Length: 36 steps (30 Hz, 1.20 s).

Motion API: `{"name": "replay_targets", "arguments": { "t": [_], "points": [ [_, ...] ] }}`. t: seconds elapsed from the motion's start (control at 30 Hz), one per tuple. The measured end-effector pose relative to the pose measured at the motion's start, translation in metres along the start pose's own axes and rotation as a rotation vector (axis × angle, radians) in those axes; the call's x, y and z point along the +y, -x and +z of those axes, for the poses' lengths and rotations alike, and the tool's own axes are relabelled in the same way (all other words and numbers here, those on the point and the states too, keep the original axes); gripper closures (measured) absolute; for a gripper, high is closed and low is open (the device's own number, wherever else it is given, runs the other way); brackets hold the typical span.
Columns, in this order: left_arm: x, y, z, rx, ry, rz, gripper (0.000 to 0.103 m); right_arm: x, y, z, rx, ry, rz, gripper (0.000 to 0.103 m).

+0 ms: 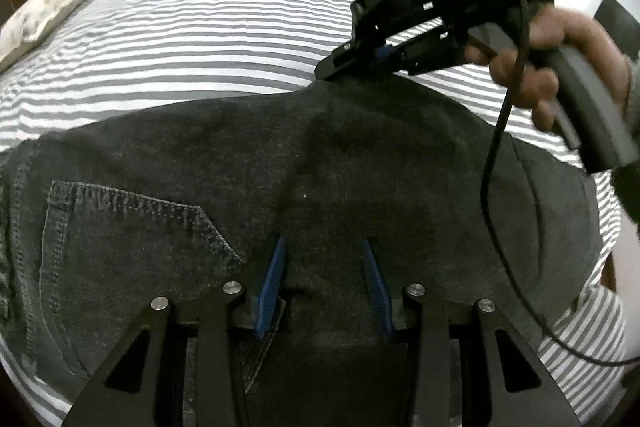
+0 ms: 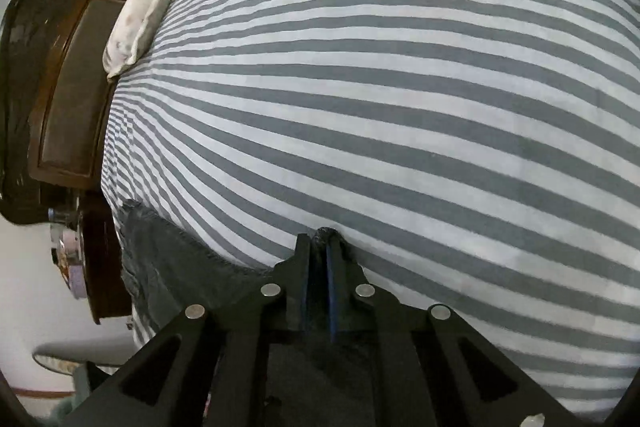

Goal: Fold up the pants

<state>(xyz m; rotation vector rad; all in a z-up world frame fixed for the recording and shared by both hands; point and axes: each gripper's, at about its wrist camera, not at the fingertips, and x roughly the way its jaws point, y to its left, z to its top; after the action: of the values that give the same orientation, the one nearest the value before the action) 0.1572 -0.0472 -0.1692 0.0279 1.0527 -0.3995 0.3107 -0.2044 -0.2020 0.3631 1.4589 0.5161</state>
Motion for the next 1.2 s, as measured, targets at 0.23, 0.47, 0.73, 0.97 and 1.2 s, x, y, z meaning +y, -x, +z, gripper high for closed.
{"name": "replay_targets", "arguments": {
  "t": [0.23,0.47,0.73,0.97,1.2],
  "points": [
    [0.004,0.021,0.025,-0.059,0.002,-0.042,0.061,0.005,0.077,-0.018,-0.216,0.029,-0.033,0.074],
    [-0.013,0.012,0.062,-0.074,-0.078,-0.099,0.061,-0.021,0.079,-0.072,-0.178,-0.019,-0.091,0.074],
    [-0.006,-0.051,0.090,0.057,-0.013,-0.086,0.064,-0.056,0.059,-0.095,-0.194,-0.088,-0.182,0.076],
    [-0.010,-0.048,0.089,0.065,-0.050,-0.056,0.065,-0.049,0.064,-0.115,-0.231,-0.065,-0.193,0.075],
    [-0.011,-0.002,0.059,0.066,-0.168,-0.088,0.065,-0.045,0.063,-0.177,-0.188,-0.059,-0.197,0.075]
  ]
}}
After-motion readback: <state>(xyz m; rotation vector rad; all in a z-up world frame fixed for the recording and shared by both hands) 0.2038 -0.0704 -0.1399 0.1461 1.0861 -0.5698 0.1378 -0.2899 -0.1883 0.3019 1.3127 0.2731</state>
